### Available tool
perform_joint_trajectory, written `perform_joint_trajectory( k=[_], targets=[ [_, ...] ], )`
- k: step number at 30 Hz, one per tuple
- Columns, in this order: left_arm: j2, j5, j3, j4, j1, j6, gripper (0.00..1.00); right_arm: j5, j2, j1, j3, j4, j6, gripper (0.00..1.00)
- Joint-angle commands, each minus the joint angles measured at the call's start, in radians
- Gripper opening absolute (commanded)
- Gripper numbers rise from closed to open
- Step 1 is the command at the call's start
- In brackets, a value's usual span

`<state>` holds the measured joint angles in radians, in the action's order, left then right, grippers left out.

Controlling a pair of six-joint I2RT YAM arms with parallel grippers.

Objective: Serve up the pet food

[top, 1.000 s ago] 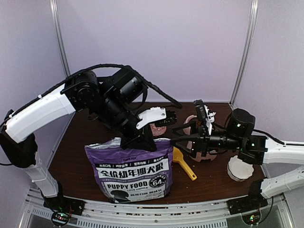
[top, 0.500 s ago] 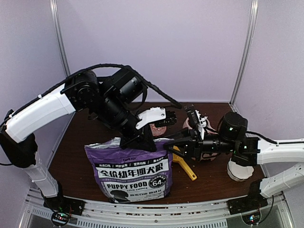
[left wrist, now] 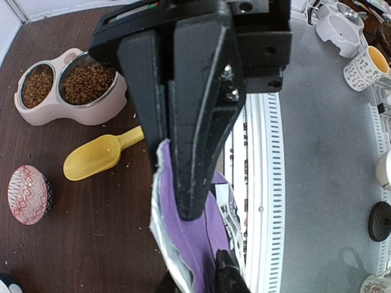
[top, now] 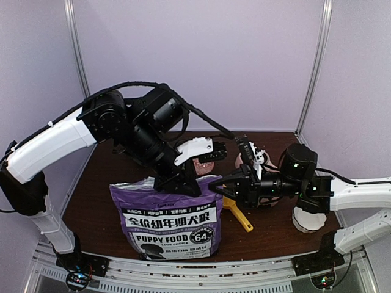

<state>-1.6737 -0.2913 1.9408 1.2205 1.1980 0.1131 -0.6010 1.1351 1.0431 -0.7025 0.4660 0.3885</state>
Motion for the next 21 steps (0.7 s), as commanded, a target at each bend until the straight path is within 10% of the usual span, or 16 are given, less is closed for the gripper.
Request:
perform_joint_trajectory(
  k=[1,21],
  targets=[
    [0.041,-0.006,0.041,-0.078,0.006,-0.005,0.21,0.027,-0.026,0.002,-0.024,-0.013,-0.016,0.00],
    [0.026,-0.022,0.041,-0.089,0.006,-0.013,0.00,0.019,-0.021,0.003,-0.040,0.008,-0.014,0.17]
  ],
)
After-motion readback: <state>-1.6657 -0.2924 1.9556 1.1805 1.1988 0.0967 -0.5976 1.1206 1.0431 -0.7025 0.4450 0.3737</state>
